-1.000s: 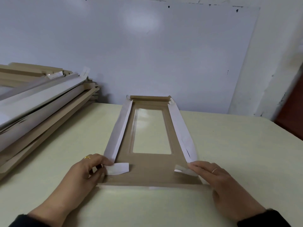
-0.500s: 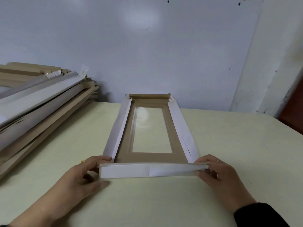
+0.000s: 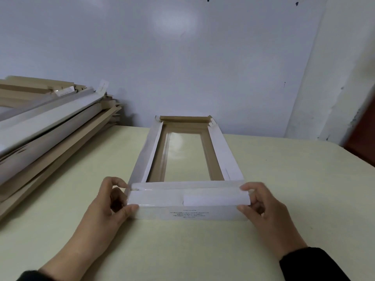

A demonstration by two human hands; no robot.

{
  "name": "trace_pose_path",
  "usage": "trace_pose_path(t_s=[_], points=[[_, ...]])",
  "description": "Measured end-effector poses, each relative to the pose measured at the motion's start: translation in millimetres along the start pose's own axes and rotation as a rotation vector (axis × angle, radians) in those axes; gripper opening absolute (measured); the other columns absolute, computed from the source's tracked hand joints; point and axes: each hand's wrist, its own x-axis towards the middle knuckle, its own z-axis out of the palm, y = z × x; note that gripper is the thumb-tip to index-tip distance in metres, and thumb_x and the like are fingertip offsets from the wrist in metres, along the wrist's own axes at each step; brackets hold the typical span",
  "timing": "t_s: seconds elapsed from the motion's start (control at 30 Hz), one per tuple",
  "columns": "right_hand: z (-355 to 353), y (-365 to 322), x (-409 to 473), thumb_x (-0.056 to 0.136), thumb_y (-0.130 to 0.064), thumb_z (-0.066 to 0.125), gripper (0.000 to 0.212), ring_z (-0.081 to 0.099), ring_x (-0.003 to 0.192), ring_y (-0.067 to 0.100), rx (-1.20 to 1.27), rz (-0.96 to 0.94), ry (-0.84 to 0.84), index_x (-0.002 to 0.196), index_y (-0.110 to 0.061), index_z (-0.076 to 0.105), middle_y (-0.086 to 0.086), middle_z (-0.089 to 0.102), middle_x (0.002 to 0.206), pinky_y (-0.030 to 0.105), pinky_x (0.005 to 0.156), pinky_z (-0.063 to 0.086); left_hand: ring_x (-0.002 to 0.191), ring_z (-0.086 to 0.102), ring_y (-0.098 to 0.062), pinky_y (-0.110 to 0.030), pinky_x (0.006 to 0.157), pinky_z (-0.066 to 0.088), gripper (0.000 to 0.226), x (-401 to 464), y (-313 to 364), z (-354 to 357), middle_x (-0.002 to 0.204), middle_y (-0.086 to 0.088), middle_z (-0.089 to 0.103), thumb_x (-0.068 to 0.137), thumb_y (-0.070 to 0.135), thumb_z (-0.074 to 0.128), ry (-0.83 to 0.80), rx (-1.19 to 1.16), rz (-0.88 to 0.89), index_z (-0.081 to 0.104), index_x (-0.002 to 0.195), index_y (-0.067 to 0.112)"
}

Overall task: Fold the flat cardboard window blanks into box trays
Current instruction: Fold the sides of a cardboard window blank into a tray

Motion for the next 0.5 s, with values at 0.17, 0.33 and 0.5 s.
trace_pose_path(t_s=[0.17,0.33,0.5], points=[[-0.5,-3.0,-2.1,0.069,0.002,0.077,0.024,0.052,0.069,-0.009,-0.104,-0.114,-0.059,0.077,-0.019,0.068,-0.014,0.055,0.073,0.002,0.062,0.036,0.073,0.049,-0.009,-0.008,0.066,0.037,0.036,-4.2,3.2,-1.5,0.077,0.001,0.055,0.076,0.010,0.072,-0.100,0.137,0.077,0.062,0.096,0.038],[-0.8,1.9,-1.6,0.067,-0.007,0.080,0.019,0.049,0.064,-0.003,-0.219,-0.159,-0.081,0.072,-0.020,0.067,-0.012,0.051,0.078,0.007,0.059,0.038,0.077,0.047,-0.008,-0.010,0.067,0.037,0.024,-3.4,0.4,0.2,0.089,0.011,0.050,0.071,0.017,0.077,-0.127,0.211,0.113,0.066,0.085,0.033],[-0.2,-2.9,3.2,0.060,-0.031,0.074,0.014,0.045,0.065,0.008,-0.543,-0.349,0.008,0.058,-0.020,0.065,-0.006,0.053,0.074,0.018,0.060,0.027,0.078,0.047,-0.009,-0.016,0.067,0.039,0.017,-2.6,-3.3,1.7,0.093,0.014,0.048,0.071,0.021,0.079,-0.131,0.255,0.146,0.064,0.076,0.030]])
